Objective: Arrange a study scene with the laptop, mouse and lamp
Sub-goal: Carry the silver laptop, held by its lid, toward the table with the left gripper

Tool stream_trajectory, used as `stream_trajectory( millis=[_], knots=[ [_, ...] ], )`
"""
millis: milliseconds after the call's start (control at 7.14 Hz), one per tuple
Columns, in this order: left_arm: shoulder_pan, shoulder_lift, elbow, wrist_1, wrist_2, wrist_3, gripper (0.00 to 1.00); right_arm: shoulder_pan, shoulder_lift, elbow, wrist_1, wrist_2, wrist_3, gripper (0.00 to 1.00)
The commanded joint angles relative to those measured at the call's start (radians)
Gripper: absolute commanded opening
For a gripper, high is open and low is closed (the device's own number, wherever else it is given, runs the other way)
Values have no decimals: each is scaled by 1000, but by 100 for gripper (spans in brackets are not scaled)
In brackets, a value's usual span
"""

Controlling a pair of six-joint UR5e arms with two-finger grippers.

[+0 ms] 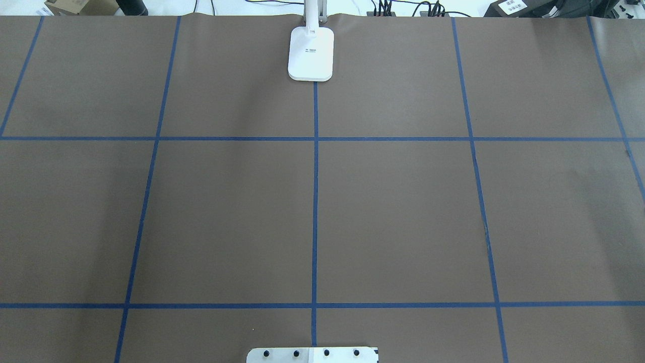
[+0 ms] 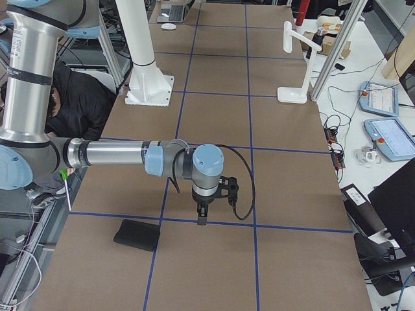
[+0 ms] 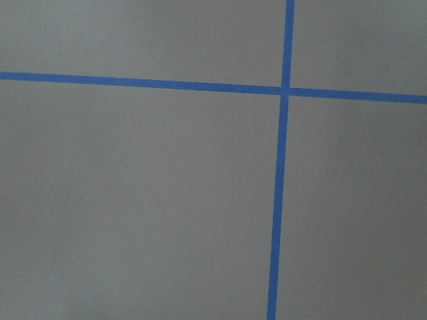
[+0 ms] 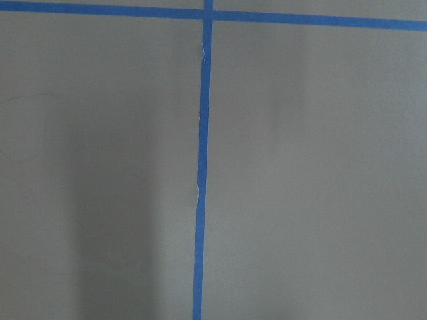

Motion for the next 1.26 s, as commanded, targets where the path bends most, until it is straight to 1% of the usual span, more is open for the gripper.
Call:
stream_trajectory(
  millis=[0,420,841,1121],
  knots=[
    [-1,0,20,3,-2,1,100,-10,22,-23,7,-8,-2,100],
    [-2,3,11,0,9,-3,100,-10,20,-30,7,0,13,100],
    [-4,7,6,-2,12,1,100,-10,25,-25,6,35,13,100],
    [-7,12,8,4,14,-8,100,-10,31,-25,3,40,15,100]
  ],
)
